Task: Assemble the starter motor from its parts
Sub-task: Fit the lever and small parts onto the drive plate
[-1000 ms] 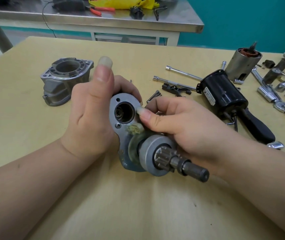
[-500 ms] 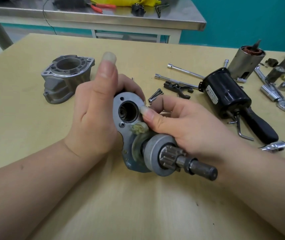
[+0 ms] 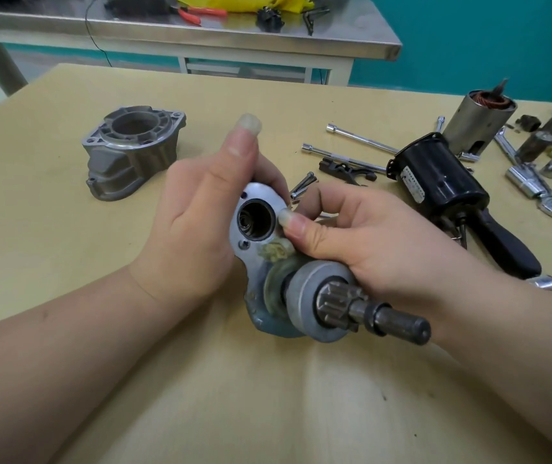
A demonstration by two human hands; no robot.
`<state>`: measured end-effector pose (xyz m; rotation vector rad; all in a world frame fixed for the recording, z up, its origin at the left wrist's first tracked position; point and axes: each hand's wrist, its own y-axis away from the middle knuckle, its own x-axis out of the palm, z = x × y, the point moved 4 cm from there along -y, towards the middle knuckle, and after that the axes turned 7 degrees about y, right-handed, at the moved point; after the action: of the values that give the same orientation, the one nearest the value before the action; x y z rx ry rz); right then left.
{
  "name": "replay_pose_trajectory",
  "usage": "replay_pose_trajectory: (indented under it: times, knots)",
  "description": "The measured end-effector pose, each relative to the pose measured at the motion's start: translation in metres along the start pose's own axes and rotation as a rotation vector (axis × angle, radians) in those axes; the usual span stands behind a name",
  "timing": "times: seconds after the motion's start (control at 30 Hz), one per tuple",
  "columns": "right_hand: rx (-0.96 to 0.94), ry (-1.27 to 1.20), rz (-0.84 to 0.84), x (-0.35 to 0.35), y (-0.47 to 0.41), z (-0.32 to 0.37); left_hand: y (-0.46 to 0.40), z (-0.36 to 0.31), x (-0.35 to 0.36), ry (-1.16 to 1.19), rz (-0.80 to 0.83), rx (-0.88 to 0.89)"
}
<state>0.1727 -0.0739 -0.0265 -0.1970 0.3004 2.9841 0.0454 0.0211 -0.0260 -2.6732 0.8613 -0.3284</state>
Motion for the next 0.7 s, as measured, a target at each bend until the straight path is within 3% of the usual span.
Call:
replay_pose_trajectory:
  times: [0.2, 0.5, 0.7]
  knots:
    - [0.041, 0.045, -0.049, -0.009, -0.005, -0.004, 0.001, 0.011, 0.001, -0.078, 0.019, -0.093]
    - [0.037, 0.014, 0.033, -0.026, -0.01, -0.011, -0.004, 0.014, -0.002, -0.135, 0.34, -0.124]
    - [0.025, 0.161, 0.107, -0.041, -0.008, 0.001, -0.006, 0.015, -0.003, -0.2, 0.354, -0.1]
